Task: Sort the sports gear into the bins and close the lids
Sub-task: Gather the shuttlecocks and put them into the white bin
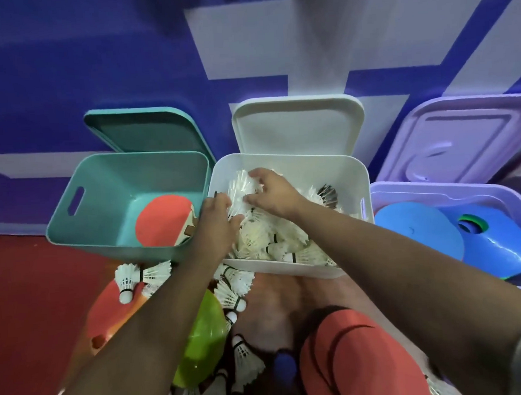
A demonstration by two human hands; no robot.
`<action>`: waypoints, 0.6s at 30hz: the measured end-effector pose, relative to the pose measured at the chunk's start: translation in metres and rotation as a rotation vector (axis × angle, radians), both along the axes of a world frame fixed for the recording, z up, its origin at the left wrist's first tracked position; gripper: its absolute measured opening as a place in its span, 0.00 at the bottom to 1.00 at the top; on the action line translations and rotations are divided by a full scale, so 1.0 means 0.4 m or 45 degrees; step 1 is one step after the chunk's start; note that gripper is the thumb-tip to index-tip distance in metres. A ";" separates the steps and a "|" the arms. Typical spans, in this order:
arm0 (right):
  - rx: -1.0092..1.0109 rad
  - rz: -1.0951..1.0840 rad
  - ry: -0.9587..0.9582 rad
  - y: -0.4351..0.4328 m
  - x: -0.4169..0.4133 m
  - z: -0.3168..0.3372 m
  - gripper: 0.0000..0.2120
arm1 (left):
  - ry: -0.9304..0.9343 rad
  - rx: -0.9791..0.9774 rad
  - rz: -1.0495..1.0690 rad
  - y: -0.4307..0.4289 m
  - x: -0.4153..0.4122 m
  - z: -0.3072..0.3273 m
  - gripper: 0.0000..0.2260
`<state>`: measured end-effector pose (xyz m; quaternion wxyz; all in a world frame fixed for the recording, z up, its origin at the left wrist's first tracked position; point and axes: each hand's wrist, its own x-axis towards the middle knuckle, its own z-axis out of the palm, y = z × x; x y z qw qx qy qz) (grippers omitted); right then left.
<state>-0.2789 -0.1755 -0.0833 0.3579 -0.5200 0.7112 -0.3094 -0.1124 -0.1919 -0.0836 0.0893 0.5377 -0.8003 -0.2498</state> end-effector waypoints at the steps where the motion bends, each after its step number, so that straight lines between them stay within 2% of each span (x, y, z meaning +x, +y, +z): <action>1: 0.000 0.029 0.008 -0.007 0.004 -0.008 0.31 | -0.054 -0.053 0.020 -0.004 -0.003 -0.005 0.13; 4: 0.055 0.218 0.224 -0.028 0.014 -0.041 0.31 | -0.265 -0.203 -0.009 -0.007 -0.013 -0.018 0.10; 6: 0.090 0.352 0.432 -0.034 0.020 -0.060 0.28 | -0.436 -0.230 -0.076 -0.004 -0.018 -0.021 0.13; 8: 0.077 0.403 0.508 -0.034 0.027 -0.068 0.26 | -0.516 -0.195 -0.100 -0.004 -0.021 -0.022 0.16; 12: -0.036 0.243 0.343 0.001 0.023 -0.036 0.25 | -0.156 -0.029 0.026 -0.024 -0.008 -0.004 0.18; 16: -0.111 -0.023 0.239 0.091 0.015 0.041 0.24 | 0.126 -0.122 -0.016 0.001 0.056 0.058 0.15; 18: -0.152 -0.086 0.238 0.153 0.025 0.084 0.23 | 0.272 -0.092 -0.050 0.032 0.092 0.087 0.12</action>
